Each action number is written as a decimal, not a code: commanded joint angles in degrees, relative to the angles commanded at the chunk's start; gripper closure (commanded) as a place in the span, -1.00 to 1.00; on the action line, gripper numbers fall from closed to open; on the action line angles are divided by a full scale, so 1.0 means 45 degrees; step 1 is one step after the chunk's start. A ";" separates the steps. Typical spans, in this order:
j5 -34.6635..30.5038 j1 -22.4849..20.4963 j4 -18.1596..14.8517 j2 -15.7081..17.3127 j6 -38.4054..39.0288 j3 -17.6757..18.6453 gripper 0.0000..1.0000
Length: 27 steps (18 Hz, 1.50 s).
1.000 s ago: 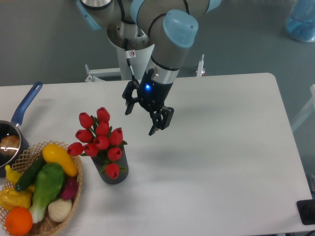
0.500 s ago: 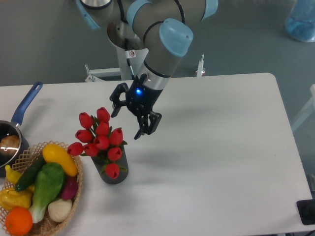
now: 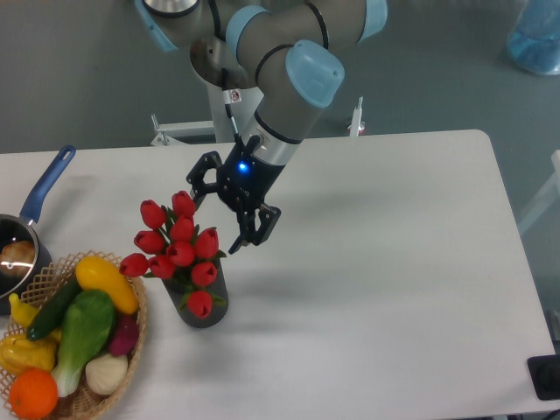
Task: Pick up the flowers from the vase
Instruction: 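Lower the open gripper down onto the tulip stems above the vase, then close the gripper around the tulip stems at the vase rim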
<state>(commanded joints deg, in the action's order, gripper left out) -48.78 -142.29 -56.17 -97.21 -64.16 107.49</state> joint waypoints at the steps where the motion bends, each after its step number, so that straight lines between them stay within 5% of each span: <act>1: 0.0059 0.0019 0.0098 -0.0039 0.0078 0.0019 -1.00; 20: 0.0274 0.0683 0.2227 -0.0898 0.1035 -0.0137 -1.00; 27: 0.0352 0.0723 0.2345 -0.0918 0.1035 -0.0156 -1.00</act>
<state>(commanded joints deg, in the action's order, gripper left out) -47.20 -139.04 -45.62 -101.34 -59.50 106.79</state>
